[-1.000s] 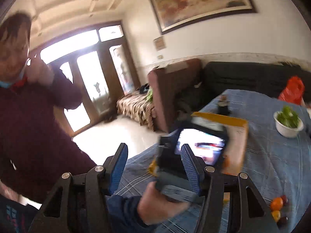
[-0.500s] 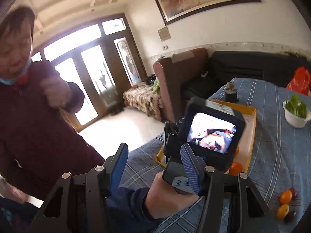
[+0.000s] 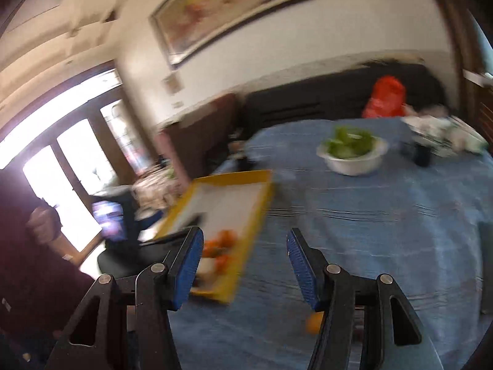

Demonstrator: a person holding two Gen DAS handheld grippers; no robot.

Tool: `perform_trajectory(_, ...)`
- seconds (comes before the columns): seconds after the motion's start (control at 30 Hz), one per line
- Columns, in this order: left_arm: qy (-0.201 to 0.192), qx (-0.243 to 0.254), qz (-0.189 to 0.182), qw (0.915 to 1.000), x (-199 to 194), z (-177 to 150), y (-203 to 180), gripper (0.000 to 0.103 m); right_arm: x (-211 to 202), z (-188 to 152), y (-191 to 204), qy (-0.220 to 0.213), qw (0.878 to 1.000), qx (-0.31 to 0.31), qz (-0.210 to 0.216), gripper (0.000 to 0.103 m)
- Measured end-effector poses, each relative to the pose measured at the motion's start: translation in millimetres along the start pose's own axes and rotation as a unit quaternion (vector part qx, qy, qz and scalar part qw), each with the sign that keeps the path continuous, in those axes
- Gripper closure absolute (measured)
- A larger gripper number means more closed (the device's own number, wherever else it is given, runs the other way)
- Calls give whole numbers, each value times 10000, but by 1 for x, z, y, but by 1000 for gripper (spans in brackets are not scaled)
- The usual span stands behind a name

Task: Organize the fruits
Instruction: 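Withdraw both open tools from the tray back to the remaining fruit, then grasp an orange from the cloth with the left tool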

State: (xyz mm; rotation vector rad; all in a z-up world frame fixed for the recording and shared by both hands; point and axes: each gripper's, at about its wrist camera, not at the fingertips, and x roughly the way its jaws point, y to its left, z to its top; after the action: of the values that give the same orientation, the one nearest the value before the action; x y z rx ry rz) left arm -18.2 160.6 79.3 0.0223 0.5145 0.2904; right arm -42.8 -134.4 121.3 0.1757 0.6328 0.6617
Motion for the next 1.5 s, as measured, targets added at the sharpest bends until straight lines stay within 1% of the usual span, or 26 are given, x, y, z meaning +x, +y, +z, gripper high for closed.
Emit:
perform_trajectory(0.1, 16, 72, -464, 9989, -10, 3, -20, 20, 3, -2, -40, 142, 9981, 213, -563, 42)
perform_trajectory(0.13, 28, 82, -634, 9980, -13, 4, -27, 20, 5, -5, -53, 196, 9975, 345, -589, 47)
perform_trajectory(0.17, 46, 105, -822, 9966, -16, 5, -35, 20, 9, -7, -67, 273, 9968, 522, -533, 53)
perform_trajectory(0.27, 202, 198, -1364, 9902, -22, 5, -59, 20, 22, -20, -103, 382, 9936, 1012, -322, 61)
perform_trajectory(0.3, 270, 237, -1552, 9872, -23, 5, -67, 21, 26, -22, -108, 471, 9923, 1118, -257, 62)
perform_trajectory(0.33, 352, 278, -1735, 9838, -23, 3, -75, 22, 29, -24, -113, 551, 9909, 1215, -169, 65)
perform_trajectory(0.37, 427, 309, -1894, 9805, -23, 3, -82, 28, 29, -24, -117, 567, 9900, 1293, -77, 65)
perform_trajectory(0.43, 700, 306, -2303, 9701, -18, -1, -97, 43, 24, -23, -122, 463, 9900, 1333, -55, 65)
perform_trajectory(0.47, 864, 298, -2519, 9634, -14, -2, -104, 54, 23, -23, -122, 432, 9900, 1343, -32, 65)
perform_trajectory(0.5, 1053, 280, -2733, 9557, -8, -5, -113, 59, 18, -25, -120, 400, 9897, 1375, 28, 65)
perform_trajectory(0.53, 1203, 258, -2895, 9493, -4, -7, -119, 59, 16, -25, -121, 377, 9893, 1406, 85, 65)
perform_trajectory(0.63, 1766, 196, -3417, 9229, 11, -15, -138, 59, 18, -25, -117, 348, 9896, 1394, 102, 64)
perform_trajectory(0.67, 1890, 185, -3531, 9161, 14, -17, -144, 59, 17, -26, -117, 353, 9895, 1395, 120, 64)
perform_trajectory(0.7, 1957, 198, -3549, 9140, 16, -19, -150, 59, 17, -26, -116, 353, 9894, 1399, 141, 64)
perform_trajectory(0.77, 2009, 331, -3512, 9139, 19, -22, -160, 59, 14, -27, -115, 343, 9896, 1386, 177, 64)
perform_trajectory(0.87, 2249, 457, -3539, 9067, 29, -28, -174, 59, 17, -27, -112, 367, 9899, 1357, 186, 64)
perform_trajectory(0.9, 2301, 481, -3524, 9058, 32, -30, -176, 59, 17, -27, -111, 373, 9898, 1357, 220, 64)
perform_trajectory(0.93, 2329, 513, -3468, 9071, 35, -31, -179, 59, 16, -27, -110, 374, 9899, 1346, 257, 63)
perform_trajectory(1.03, 2505, 485, -3513, 9008, 43, -35, -181, 59, 18, -27, -108, 373, 9903, 1302, 295, 63)
perform_trajectory(1.13, 2432, 490, -3486, 9039, 44, -34, -180, 62, 21, -28, -106, 439, 9906, 1254, 317, 63)
perform_trajectory(1.17, 2409, 466, -3451, 9059, 45, -34, -179, 68, 23, -29, -105, 471, 9904, 1252, 334, 63)
perform_trajectory(1.27, 2433, 315, -3524, 9031, 48, -34, -174, 69, 26, -30, -104, 520, 9907, 1213, 338, 63)
perform_trajectory(1.3, 2414, 289, -3485, 9052, 49, -34, -171, 69, 26, -30, -103, 526, 9911, 1185, 315, 63)
perform_trajectory(1.43, 2138, 65, -3284, 9200, 45, -25, -151, 69, 32, -33, -100, 629, 9915, 1099, 289, 65)
perform_trajectory(1.47, 2001, -3, -3191, 9263, 43, -22, -146, 69, 35, -34, -99, 682, 9915, 1066, 296, 65)
perform_trajectory(1.5, 1811, -24, -3019, 9360, 40, -18, -140, 69, 37, -35, -97, 738, 9917, 1012, 285, 65)
